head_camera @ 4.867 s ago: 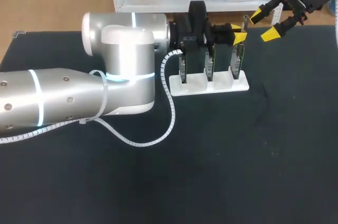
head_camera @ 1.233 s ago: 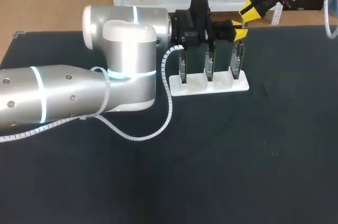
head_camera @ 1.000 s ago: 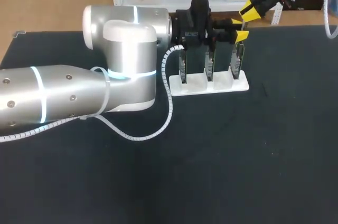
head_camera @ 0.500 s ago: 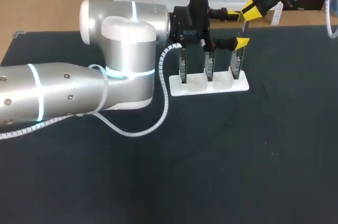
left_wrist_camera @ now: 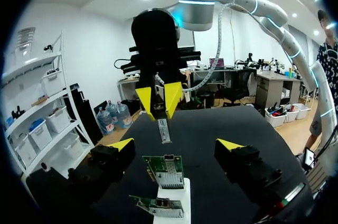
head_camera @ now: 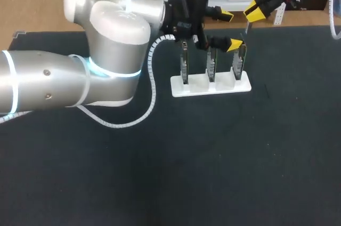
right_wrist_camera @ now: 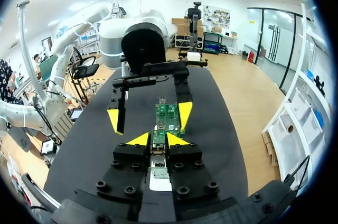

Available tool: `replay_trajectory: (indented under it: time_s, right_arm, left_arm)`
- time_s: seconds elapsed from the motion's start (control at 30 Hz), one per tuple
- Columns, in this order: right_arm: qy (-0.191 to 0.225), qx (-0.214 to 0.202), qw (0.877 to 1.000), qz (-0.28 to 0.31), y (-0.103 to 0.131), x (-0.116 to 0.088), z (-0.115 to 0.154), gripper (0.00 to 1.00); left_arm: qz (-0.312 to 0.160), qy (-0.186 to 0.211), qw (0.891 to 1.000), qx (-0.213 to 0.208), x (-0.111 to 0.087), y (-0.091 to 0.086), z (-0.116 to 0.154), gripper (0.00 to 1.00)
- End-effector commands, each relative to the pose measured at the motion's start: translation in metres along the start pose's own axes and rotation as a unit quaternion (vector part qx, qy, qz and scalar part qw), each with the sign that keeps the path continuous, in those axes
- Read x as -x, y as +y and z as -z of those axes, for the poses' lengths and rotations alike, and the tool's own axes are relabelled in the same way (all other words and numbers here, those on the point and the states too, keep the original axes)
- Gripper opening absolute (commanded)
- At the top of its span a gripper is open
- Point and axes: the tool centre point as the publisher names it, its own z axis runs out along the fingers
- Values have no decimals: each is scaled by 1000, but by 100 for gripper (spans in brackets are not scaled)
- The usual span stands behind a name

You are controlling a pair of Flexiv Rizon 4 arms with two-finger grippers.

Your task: Pick up the optical module with the left hand, and insert it into the network port with the right hand.

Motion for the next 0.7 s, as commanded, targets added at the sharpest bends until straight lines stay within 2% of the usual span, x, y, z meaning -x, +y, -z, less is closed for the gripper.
replay_trajectory:
  time_s: [0.03, 0.37, 0.7]
  right_arm:
    - [1, 2, 1000, 1, -1, 0, -2, 0]
    - [2, 5, 1000, 0, -1, 0, -3, 0]
    - [5, 9, 1000, -1, -1, 0, -4, 0]
  left_arm:
    - [9, 60, 998, -10, 4, 2, 1, 100]
    - [21, 85, 996, -11, 0, 6, 3, 100]
    - [26, 91, 995, -11, -5, 8, 4, 100]
